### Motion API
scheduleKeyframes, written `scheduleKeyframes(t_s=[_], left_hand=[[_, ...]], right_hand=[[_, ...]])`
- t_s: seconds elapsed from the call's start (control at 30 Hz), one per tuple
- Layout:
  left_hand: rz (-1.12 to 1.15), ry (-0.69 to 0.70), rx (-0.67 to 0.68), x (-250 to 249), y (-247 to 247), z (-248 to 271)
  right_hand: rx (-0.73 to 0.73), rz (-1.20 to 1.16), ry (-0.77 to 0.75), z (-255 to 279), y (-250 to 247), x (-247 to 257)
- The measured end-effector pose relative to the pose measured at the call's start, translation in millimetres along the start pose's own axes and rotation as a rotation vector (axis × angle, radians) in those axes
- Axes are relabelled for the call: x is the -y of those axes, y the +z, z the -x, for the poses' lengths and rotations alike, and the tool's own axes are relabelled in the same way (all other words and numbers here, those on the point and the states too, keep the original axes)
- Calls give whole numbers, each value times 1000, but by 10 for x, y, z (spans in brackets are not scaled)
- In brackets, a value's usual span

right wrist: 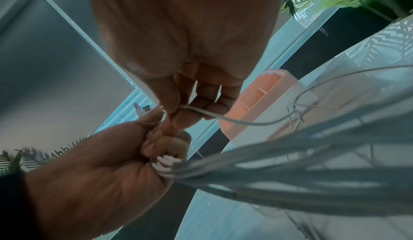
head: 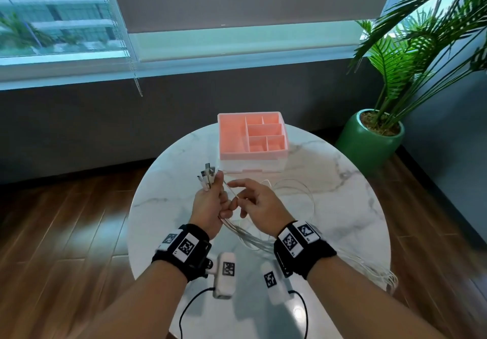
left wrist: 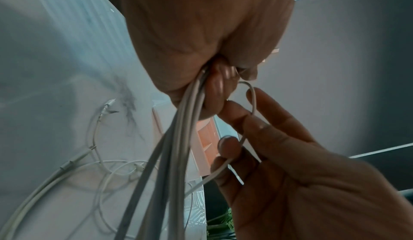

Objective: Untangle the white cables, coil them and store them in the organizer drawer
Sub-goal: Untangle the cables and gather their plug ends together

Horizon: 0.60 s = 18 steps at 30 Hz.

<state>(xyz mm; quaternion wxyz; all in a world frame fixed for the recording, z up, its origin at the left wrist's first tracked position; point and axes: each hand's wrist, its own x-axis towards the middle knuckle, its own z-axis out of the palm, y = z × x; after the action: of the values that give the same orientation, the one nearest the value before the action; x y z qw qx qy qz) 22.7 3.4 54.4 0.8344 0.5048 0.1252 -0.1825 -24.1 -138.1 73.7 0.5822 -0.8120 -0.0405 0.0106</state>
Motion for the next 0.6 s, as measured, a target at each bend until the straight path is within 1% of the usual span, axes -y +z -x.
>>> scheduleKeyframes(t_s=[0.07, 0.13, 0.23, 0.3, 0.37, 0.47, 0.53, 0.6], left_hand=[[5, -16, 2, -3, -15, 2], [-16, -3, -6, -2, -38, -14], [-5, 33, -37, -25, -79, -71], [36, 28, -37, -48, -88, -100], [72, 15, -32, -61, -83, -108], [98, -8, -6, -57, -51, -91], [64, -12, 37, -58, -15, -63], [-1, -5, 94, -59, 10, -46]], right_hand=[[-4, -12, -3, 5, 40, -16], [20, -20, 18, 12, 39, -45], [135, 54, 61, 53, 36, -131], [178, 100, 106, 88, 6, -204], [145, 119, 132, 110, -64, -259], [44, 68, 161, 130, -182, -292], [-1, 49, 158, 122, -224, -282], [0, 43, 150, 109, -220, -261]])
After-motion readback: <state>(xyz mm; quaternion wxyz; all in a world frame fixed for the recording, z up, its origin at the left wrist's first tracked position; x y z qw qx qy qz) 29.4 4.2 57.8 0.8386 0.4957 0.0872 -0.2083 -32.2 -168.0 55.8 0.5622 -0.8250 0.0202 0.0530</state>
